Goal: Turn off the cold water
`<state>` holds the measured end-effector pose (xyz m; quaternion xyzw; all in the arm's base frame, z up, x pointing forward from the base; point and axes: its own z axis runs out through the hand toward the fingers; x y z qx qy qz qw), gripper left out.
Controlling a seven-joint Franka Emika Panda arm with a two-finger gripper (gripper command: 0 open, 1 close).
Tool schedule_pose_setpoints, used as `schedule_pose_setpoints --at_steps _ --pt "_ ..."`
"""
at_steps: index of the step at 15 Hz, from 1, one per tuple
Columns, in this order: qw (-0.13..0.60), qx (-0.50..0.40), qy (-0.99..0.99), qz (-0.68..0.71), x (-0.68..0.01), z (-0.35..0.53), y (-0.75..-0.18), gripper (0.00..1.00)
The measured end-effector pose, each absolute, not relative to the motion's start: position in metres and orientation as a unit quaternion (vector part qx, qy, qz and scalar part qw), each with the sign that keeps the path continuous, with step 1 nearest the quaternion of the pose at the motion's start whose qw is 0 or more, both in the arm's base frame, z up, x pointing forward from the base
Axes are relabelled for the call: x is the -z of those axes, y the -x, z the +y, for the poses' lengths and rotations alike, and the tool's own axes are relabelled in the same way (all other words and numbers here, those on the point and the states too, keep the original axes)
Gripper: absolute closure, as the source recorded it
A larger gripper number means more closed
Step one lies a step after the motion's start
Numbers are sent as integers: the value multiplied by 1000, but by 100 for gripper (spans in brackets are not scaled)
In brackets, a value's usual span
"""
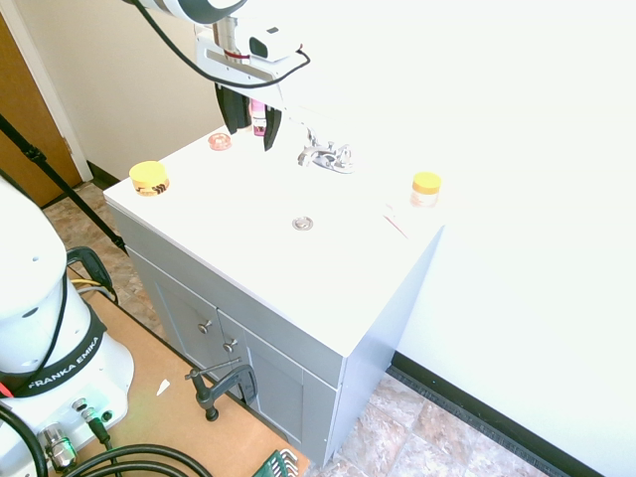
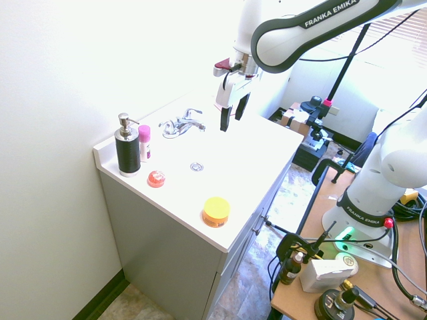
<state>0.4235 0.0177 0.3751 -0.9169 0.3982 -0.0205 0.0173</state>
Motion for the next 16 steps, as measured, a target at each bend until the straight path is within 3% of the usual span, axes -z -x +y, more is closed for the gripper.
schedule_pose_setpoints --at_steps 6,16 --pt "22 73 892 445 -366 9 -440 0" --pt "-10 143 854 501 -334 -42 -553 0"
